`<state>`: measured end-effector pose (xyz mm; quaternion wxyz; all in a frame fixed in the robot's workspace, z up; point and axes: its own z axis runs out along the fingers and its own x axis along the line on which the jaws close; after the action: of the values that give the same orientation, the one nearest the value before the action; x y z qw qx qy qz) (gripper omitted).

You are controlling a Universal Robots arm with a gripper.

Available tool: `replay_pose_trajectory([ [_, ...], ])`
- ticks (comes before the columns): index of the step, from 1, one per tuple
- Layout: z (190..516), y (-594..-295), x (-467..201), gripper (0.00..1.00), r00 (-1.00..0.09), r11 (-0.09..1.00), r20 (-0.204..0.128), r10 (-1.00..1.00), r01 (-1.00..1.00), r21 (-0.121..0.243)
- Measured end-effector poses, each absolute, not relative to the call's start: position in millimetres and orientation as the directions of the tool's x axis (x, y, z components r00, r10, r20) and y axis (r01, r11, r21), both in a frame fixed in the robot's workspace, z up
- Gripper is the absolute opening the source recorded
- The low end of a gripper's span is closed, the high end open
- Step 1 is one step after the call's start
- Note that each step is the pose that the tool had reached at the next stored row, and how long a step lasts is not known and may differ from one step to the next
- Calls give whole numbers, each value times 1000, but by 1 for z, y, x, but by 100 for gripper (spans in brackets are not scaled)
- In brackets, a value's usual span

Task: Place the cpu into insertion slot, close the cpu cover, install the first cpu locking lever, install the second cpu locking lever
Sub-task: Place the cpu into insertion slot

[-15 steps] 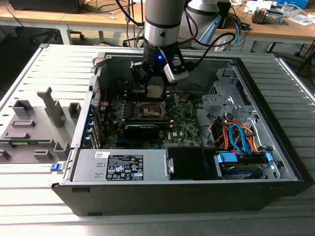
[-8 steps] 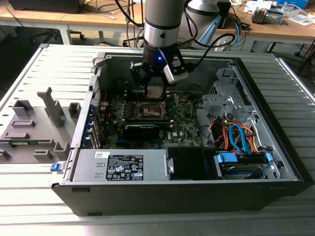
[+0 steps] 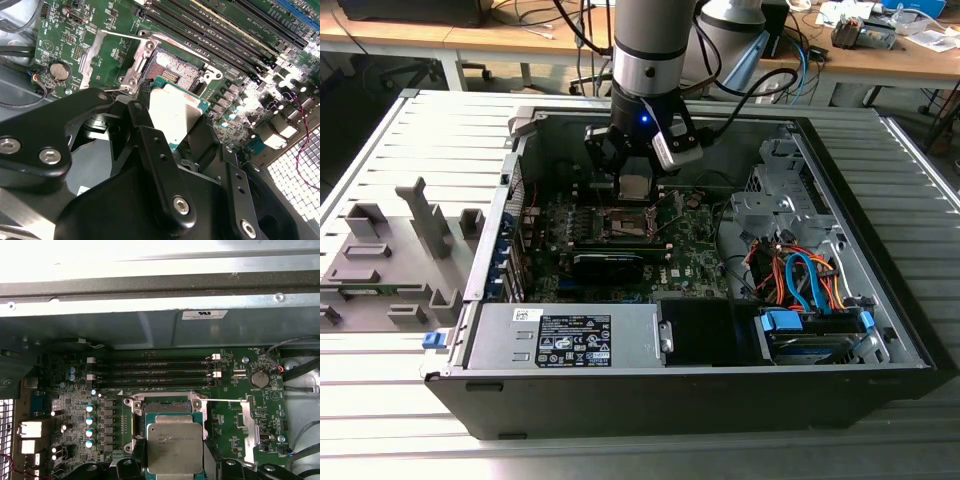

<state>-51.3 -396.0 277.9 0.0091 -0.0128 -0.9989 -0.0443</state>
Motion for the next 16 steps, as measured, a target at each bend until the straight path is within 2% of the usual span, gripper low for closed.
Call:
replay_pose_trajectory([
  [16,278,-396,-51,54,-998,995,19,55,56,88],
])
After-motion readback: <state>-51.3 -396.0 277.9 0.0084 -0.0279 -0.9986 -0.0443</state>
